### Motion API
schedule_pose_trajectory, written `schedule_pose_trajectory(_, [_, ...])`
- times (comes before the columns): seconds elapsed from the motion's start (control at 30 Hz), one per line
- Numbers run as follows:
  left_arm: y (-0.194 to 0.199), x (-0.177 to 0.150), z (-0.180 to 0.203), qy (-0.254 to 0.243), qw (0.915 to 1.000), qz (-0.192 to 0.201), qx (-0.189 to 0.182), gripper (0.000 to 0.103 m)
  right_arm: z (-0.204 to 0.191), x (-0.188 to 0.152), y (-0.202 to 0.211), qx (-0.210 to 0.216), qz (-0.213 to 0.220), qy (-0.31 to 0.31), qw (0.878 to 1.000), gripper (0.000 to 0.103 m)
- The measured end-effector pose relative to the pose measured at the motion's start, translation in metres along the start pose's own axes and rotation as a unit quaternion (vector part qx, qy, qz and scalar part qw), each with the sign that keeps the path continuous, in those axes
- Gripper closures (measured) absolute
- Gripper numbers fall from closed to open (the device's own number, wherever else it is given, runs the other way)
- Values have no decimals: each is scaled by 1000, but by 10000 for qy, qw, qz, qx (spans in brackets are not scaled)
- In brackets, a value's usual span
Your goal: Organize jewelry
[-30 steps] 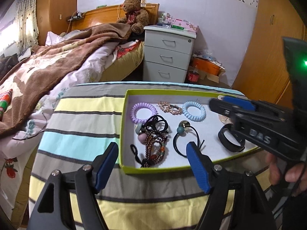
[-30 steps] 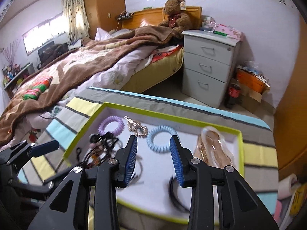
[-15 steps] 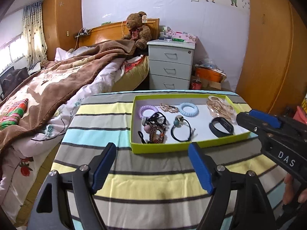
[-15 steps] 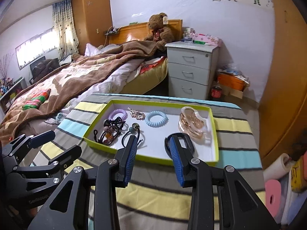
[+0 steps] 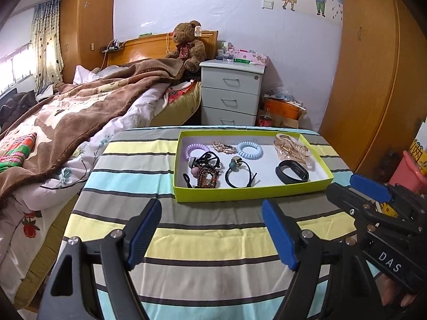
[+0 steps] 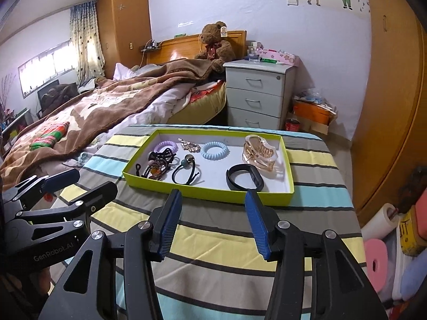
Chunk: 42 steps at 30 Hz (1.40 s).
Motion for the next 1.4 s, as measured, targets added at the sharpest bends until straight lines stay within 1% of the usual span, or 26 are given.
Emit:
schedule_pose_trajectory(0.7, [6, 0, 4, -17, 10000, 44, 82, 24, -1, -6, 12, -17, 109, -76, 9999, 53])
schedule_pose_trajectory(1.0, [6, -1, 3, 32, 10000, 37, 33, 24, -2, -6, 12, -15, 102, -76, 9999, 53])
schedule_pose_trajectory(1.23, [5, -1, 3, 49, 9999, 30, 126, 24, -2, -6, 13, -12, 107, -83, 9999, 53])
schedule_pose_trajectory(1.4, [5, -2, 4, 60, 9999, 16, 86, 24, -2, -6, 13, -12, 107, -76, 9999, 53])
Point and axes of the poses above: each gripper's, at about its wrist camera, not at the fingertips, and y roughly against the way its jaws point, z to its right, x to its top, the point moved 3 cm from there along -y, roughly the way its jaws point, and after that the axes turned 15 degrees about -z, right-handed, at the moved point
